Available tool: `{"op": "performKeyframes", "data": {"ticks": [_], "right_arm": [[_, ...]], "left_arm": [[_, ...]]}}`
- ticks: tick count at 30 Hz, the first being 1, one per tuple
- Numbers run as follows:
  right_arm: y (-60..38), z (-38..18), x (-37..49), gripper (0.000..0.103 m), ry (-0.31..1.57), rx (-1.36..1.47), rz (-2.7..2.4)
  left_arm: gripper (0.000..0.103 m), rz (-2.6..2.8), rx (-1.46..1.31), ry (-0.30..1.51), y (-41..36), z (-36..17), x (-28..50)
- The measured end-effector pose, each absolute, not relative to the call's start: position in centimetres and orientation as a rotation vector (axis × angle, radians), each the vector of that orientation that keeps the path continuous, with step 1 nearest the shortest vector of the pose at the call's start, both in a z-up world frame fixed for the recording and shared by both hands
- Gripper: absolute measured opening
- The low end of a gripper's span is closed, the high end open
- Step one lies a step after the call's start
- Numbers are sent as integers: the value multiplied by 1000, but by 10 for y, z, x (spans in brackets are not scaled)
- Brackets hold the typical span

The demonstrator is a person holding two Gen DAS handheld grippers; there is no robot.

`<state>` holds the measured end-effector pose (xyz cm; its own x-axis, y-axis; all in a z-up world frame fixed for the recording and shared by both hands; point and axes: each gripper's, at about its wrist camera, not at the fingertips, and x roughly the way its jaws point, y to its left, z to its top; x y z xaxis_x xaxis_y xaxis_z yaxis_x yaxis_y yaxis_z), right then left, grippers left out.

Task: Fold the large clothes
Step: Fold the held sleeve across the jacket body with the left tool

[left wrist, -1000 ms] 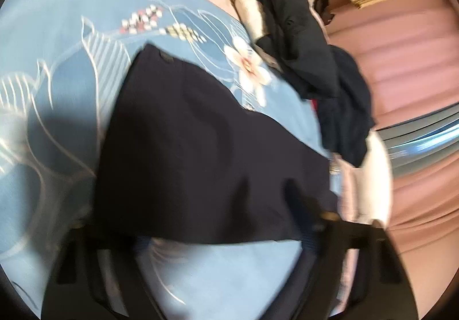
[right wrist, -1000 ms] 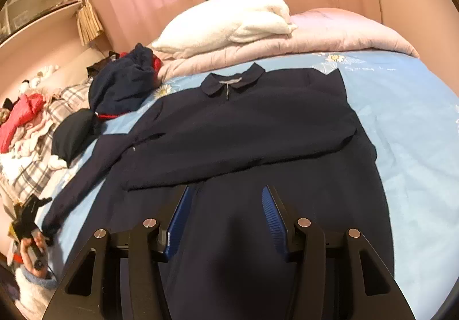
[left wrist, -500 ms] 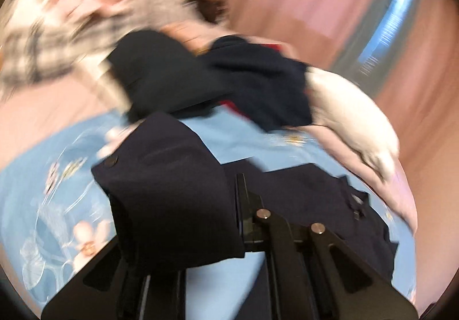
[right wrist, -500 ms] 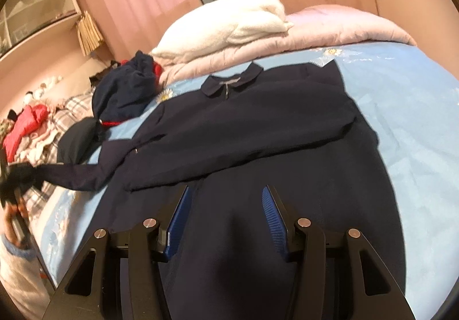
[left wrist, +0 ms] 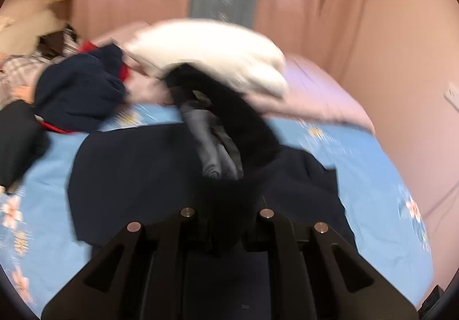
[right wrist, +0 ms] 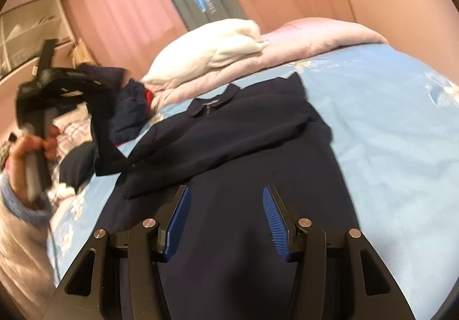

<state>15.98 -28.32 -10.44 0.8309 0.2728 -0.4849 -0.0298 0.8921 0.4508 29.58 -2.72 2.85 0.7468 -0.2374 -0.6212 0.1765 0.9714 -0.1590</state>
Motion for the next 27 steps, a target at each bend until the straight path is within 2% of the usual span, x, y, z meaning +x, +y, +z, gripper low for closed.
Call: {"op": "performKeyframes", "data": {"ticks": [6, 8, 10, 12, 13, 14, 17, 21, 27], "right_arm": [[-299, -113, 157, 52, 585, 489, 139], [-301, -116, 155, 52, 590, 499, 138], [-299, -117, 157, 52, 602, 505, 141], [-300, -119, 157, 52, 617, 522, 151], [-301, -120, 157, 58, 621, 536, 158], [-304, -120, 157, 64, 627, 562, 167], [-307, -119, 157, 65, 631, 618, 190], [-302, -110, 171, 65, 655, 648, 257], [-276, -112, 243, 65, 787, 642, 314]], "left_arm": [[12, -267, -40, 825, -92, -39, 317], [18, -282, -44, 858, -102, -55, 319], [36, -326, -68, 909, -105, -66, 321], [80, -380, -105, 968, -107, -72, 316], [85, -400, -120, 976, -102, -71, 313], [87, -416, -132, 972, -96, -66, 307], [88, -483, -177, 960, -69, -54, 285], [99, -430, -212, 906, -10, -48, 257], [99, -215, -313, 939, 95, -76, 229]]}}
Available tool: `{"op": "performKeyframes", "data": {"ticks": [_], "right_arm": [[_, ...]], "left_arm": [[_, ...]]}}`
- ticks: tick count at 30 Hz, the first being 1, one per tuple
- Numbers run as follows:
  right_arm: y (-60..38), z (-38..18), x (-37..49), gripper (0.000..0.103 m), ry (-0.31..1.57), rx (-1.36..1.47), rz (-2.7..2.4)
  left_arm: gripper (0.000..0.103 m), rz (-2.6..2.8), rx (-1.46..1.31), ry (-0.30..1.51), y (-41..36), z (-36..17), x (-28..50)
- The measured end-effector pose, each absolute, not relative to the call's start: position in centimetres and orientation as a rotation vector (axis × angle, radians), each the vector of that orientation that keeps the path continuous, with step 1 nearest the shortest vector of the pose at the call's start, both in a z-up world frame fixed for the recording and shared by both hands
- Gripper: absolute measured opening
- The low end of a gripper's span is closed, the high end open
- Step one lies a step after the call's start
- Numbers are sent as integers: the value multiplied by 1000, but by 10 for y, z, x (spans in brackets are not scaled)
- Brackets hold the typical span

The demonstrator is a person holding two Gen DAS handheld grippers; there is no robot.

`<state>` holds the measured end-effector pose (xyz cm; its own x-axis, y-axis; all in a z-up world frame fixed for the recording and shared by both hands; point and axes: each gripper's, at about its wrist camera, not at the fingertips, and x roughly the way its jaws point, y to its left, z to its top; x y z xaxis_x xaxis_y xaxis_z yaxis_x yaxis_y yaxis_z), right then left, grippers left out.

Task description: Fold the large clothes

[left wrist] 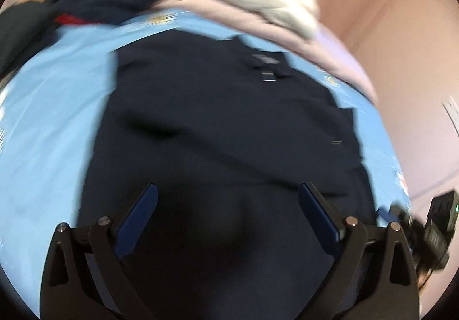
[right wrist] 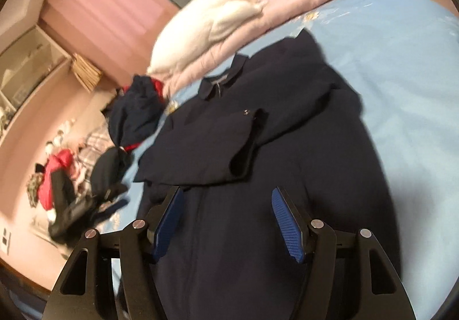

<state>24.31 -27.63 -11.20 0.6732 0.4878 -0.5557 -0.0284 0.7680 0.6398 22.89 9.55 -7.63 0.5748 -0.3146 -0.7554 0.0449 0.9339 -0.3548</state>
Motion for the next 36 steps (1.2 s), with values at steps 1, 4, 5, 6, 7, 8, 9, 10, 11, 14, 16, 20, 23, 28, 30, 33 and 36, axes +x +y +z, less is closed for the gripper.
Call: {"op": "performKeyframes", "data": {"ticks": [1, 4, 5, 6, 7, 8, 9, 10, 11, 14, 16, 20, 23, 28, 30, 33, 36], "right_arm": [[-273, -116, 255, 65, 805, 650, 325], [-263, -135, 291, 65, 888, 698, 288], [-259, -140, 299, 65, 907, 706, 272], [-255, -145, 306, 65, 931, 716, 268], [-250, -149, 312, 61, 946, 728, 283], [-244, -151, 316, 40, 951, 729, 293], [-241, -149, 319, 27, 963, 709, 287], [-233, -145, 322, 10, 968, 665, 268], [-228, -136, 322, 8, 943, 632, 266], [-225, -96, 312, 7, 786, 485, 249], [-229, -86, 313, 7, 731, 401, 188], [-245, -118, 332, 7, 850, 324, 36], [-248, -133, 338, 15, 932, 288, -4], [-239, -91, 304, 56, 713, 136, -139], [-234, -83, 298, 56, 638, 131, -82], [-234, -100, 315, 56, 711, 172, 48], [-237, -140, 335, 52, 845, 171, 30]], "left_arm": [[99, -192, -329, 941, 110, -82, 221], [99, -113, -366, 942, 149, -98, 198], [99, -100, -379, 941, 158, -101, 191], [99, -84, -394, 943, 166, -105, 186], [99, -72, -404, 948, 173, -109, 180], [99, -63, -416, 955, 181, -112, 173], [99, -60, -426, 961, 185, -115, 170], [99, -58, -436, 968, 190, -116, 168], [99, -59, -448, 973, 193, -119, 166], [99, -76, -471, 967, 196, -121, 163], [99, -90, -475, 972, 189, -123, 166], [99, -124, -471, 998, 183, -130, 164], [99, -130, -438, 1013, 176, -133, 165], [99, -129, -370, 1013, 168, -131, 167], [99, -124, -358, 1011, 165, -131, 168], [99, -115, -347, 1009, 163, -133, 167], [99, -106, -325, 1003, 161, -130, 163]]}}
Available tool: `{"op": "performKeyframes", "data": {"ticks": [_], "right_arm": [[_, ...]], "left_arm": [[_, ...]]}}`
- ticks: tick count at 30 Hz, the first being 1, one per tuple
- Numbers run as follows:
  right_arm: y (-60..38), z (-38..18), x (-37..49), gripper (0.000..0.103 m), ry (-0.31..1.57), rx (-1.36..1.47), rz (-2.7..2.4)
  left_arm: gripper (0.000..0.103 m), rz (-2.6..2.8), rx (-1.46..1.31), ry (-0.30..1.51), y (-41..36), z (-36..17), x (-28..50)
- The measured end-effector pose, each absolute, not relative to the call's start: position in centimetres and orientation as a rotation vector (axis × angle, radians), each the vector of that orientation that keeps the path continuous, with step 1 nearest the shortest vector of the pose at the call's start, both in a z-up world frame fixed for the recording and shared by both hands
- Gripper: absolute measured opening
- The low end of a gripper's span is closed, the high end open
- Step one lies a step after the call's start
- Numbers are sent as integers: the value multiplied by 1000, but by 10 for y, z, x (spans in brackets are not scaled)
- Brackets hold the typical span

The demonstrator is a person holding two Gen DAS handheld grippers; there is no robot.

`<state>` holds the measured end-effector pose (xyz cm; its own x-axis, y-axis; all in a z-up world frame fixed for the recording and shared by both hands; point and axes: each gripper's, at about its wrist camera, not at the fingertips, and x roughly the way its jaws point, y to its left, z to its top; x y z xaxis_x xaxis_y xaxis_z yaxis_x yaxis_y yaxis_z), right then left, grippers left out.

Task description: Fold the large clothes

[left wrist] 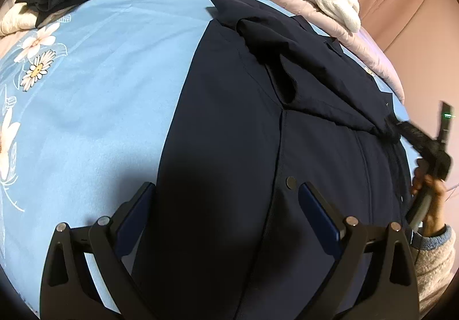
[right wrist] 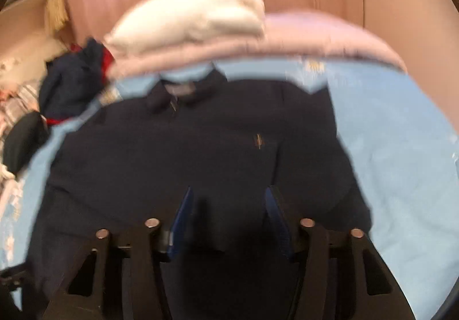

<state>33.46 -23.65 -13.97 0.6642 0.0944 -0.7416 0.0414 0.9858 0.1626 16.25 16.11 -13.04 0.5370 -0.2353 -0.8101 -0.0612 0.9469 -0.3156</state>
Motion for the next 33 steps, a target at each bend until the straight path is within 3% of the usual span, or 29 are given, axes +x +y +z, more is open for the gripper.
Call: {"op": "performKeyframes", "data": {"ticks": [7, 21, 33], "right_arm": [[-232, -137, 326, 52, 841, 135, -3], [-250, -119, 204, 56, 787, 161, 46], [-287, -130, 146, 63, 841, 250, -64]], "left_arm": [[99, -57, -214, 957, 155, -116, 145], [99, -17, -89, 844, 144, -86, 101], [100, 42, -93, 882, 156, -98, 60]]}}
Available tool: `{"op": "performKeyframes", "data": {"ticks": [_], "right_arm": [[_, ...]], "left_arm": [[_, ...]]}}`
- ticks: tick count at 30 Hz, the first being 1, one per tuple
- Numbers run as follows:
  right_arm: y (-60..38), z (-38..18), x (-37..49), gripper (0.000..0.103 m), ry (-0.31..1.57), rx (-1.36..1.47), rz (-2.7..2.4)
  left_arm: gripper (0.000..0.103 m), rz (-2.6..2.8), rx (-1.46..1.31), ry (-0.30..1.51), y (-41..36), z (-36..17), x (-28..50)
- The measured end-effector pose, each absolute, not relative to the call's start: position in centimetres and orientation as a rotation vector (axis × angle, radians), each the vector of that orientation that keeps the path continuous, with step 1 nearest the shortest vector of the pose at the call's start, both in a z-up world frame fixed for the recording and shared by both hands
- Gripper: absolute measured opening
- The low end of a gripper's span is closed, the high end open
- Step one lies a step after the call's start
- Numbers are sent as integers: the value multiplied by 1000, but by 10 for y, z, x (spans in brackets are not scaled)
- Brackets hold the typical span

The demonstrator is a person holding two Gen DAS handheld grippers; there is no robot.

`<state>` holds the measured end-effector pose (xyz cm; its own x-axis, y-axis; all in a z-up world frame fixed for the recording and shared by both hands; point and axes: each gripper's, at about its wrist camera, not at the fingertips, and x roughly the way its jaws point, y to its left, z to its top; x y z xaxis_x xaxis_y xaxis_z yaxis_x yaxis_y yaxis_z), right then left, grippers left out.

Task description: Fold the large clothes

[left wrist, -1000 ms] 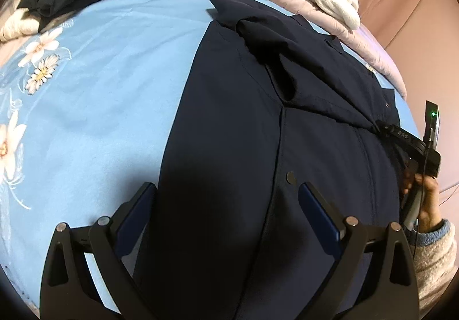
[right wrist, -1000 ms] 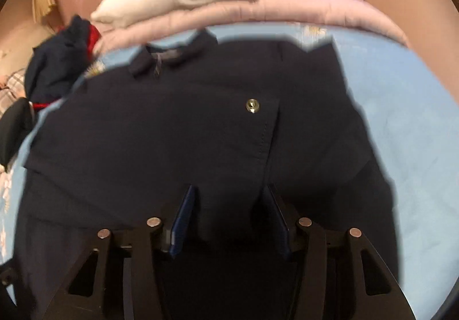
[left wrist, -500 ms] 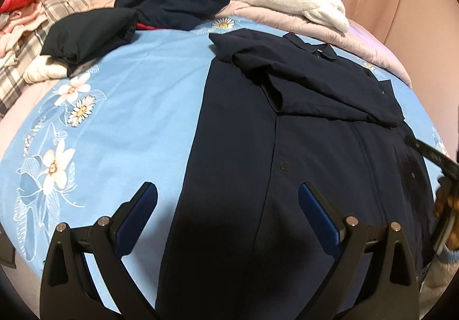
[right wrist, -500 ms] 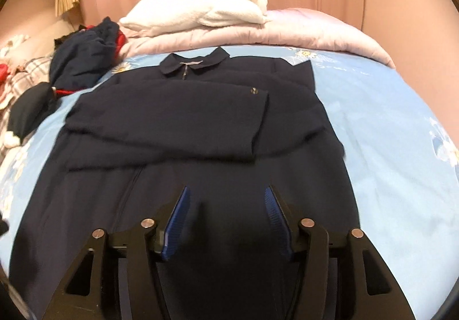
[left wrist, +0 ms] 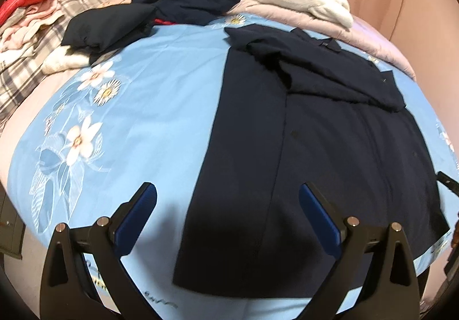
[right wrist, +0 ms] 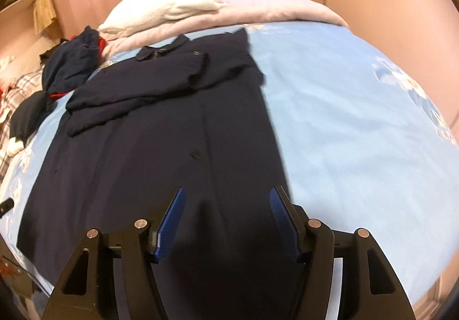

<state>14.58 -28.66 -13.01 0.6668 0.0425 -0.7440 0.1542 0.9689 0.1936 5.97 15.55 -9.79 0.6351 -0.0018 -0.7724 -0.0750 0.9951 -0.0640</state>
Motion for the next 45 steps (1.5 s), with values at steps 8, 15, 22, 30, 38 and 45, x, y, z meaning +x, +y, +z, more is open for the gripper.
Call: {"op": "performKeyframes", "data": {"ticks": [8, 15, 22, 30, 38, 45], "right_arm": [[-309, -151, 125, 66, 913, 395, -41], [-318, -170, 113, 67, 943, 541, 70], [-316, -176, 119, 69, 947, 623, 192], [-323, -185, 139, 69, 918, 768, 314], [-325, -188, 127, 67, 896, 842, 379], [-324, -189, 110, 64, 944, 839, 412]], "left_arm": [[102, -74, -451, 1048, 210, -152, 55], [102, -262, -678, 990, 235, -154, 47], [102, -363, -703, 987, 223, -151, 54], [102, -493, -754, 993, 211, -154, 79], [101, -601, -857, 997, 205, -155, 90], [84, -583, -871, 1026, 214, -158, 66]]}}
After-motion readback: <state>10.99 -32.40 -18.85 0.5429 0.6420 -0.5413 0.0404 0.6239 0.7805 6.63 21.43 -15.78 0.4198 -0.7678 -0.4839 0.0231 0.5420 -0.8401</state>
